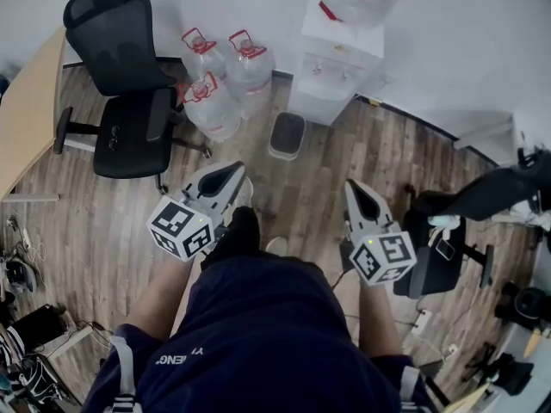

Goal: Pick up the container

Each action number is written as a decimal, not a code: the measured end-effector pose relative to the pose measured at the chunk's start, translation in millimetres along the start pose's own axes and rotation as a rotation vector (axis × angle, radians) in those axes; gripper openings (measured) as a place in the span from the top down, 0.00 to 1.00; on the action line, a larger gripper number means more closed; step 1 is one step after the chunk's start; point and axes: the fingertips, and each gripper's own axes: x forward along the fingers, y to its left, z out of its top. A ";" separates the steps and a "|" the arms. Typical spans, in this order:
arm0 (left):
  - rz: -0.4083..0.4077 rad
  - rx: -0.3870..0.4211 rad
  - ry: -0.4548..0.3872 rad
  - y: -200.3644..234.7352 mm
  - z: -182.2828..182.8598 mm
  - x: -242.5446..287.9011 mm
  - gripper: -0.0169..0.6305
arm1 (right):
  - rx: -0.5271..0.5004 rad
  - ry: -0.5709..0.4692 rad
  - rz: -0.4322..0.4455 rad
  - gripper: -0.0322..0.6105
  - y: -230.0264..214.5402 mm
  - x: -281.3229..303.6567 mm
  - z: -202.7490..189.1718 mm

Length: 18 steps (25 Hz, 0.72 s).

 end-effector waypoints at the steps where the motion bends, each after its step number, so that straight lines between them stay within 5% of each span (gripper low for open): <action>1: -0.003 -0.005 0.002 7.1 0.1 6.0 0.94 | 0.000 0.005 -0.004 0.94 -3.0 7.4 1.1; 18: -0.120 -0.008 0.131 204.1 37.2 134.7 0.94 | 0.051 0.120 -0.132 0.94 -48.7 210.8 43.4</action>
